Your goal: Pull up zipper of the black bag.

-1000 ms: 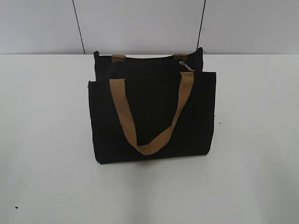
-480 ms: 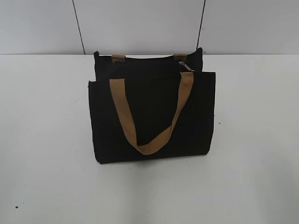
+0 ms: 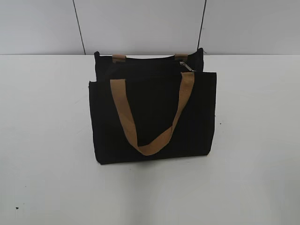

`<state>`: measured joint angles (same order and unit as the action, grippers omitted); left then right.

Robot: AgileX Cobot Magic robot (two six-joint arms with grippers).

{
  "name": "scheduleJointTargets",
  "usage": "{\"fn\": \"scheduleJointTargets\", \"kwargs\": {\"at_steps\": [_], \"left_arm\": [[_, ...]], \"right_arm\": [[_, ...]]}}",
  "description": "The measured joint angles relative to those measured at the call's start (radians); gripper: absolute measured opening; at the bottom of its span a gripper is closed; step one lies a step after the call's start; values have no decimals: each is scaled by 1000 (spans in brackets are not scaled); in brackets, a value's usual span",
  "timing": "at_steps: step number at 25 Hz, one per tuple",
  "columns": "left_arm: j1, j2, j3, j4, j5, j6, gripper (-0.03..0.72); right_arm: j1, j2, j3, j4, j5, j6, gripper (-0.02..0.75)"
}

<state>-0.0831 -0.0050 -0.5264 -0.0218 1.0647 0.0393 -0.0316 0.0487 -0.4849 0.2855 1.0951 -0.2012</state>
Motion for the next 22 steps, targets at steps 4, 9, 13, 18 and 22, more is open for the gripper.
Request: {"fn": "scheduleJointTargets", "kwargs": {"at_steps": [4,9,13,18,22], "left_arm": [[8,-4,0,0,0,0,428],[15,-4,0,0,0,2,405],[16,-4,0,0,0,3,396],[16,-4,0,0,0,3,389],[16,-4,0,0,0,3,377]], "right_arm": [[-4,-55,0,3,-3,0,503],[-4,-55,0,5,-4,0,503],[-4,-55,0,5,-4,0,503],[-4,-55,0,5,-4,0,503],[-4,-55,0,5,-4,0,503]]}}
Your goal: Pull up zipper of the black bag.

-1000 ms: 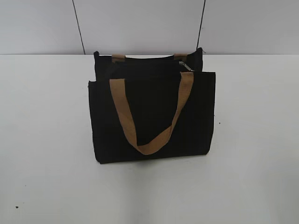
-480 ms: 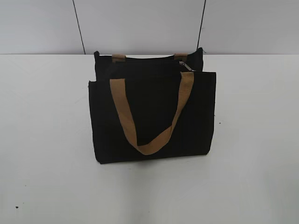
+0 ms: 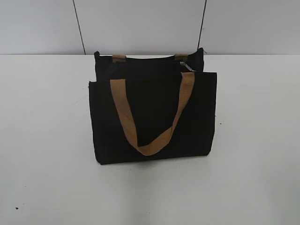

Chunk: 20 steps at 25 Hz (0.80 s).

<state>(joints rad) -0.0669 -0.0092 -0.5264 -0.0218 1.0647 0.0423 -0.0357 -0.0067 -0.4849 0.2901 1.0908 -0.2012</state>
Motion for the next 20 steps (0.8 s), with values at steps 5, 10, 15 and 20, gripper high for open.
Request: {"fn": "scheduleJointTargets", "kwargs": {"at_steps": [5,10,15,20], "left_arm": [[0,0,0,0,0,0,374],[0,0,0,0,0,0,374],[0,0,0,0,0,0,351],[0,0,0,0,0,0,319]], "right_arm": [[0,0,0,-75,3,4,503],[0,0,0,-189,3,91,503],[0,0,0,-203,4,99,502],[0,0,0,-189,4,100,503]]}}
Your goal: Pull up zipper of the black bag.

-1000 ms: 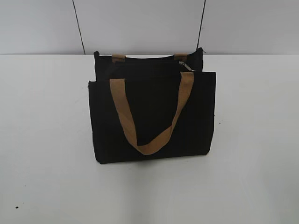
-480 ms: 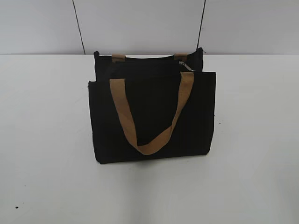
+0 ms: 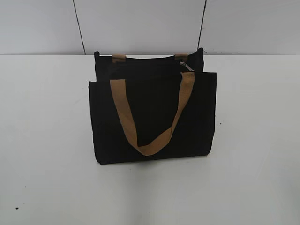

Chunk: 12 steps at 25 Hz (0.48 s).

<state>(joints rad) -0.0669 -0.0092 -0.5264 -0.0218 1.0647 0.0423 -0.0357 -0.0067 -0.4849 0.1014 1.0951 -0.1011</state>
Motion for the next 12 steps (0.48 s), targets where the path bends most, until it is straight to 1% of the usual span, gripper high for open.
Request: {"fn": "scheduleJointTargets", "kwargs": {"at_steps": [7,12], "left_arm": [[0,0,0,0,0,0,302],[0,0,0,0,0,0,273]], "right_arm": [[0,0,0,7,0,2,503],[0,0,0,7,0,2,503]]}}
